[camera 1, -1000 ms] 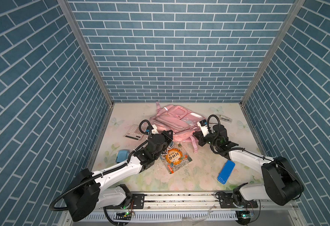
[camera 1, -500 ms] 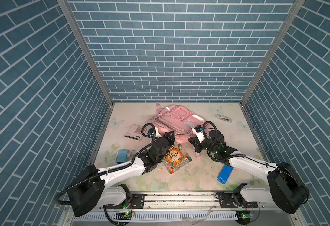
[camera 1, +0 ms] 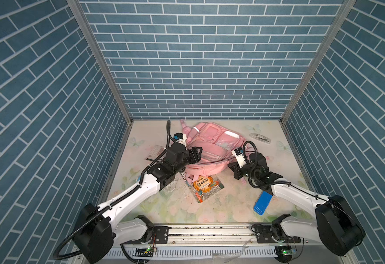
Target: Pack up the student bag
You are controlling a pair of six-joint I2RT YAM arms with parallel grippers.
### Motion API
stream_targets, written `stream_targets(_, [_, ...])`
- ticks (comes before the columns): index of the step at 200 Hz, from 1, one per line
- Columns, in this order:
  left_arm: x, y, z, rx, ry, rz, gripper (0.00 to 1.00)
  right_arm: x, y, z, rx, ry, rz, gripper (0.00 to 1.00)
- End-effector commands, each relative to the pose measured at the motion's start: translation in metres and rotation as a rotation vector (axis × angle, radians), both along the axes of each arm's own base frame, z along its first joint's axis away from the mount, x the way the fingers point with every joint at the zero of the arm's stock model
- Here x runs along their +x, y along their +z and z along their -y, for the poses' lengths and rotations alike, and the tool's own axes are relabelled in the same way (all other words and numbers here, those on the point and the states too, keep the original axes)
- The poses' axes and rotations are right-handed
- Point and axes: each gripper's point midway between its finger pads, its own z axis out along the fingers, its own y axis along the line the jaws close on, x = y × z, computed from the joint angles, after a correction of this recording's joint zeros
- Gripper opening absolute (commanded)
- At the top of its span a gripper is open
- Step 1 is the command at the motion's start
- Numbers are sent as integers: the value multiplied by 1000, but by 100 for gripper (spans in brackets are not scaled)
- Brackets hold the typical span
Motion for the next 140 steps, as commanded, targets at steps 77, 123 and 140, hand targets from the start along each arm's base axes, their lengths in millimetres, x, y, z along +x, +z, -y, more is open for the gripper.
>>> stream_targets(77, [-53,-87,12,803,-880,488,66,4,17,3,-35,95,63,0])
stream_targets(123, [-55,-108,19,862,-1013,560,66,3,15,2,-44,106,52,0])
stream_targets(140, [-54,-111,20,878,-1037,587,66,2,14,2,-44,110,49,0])
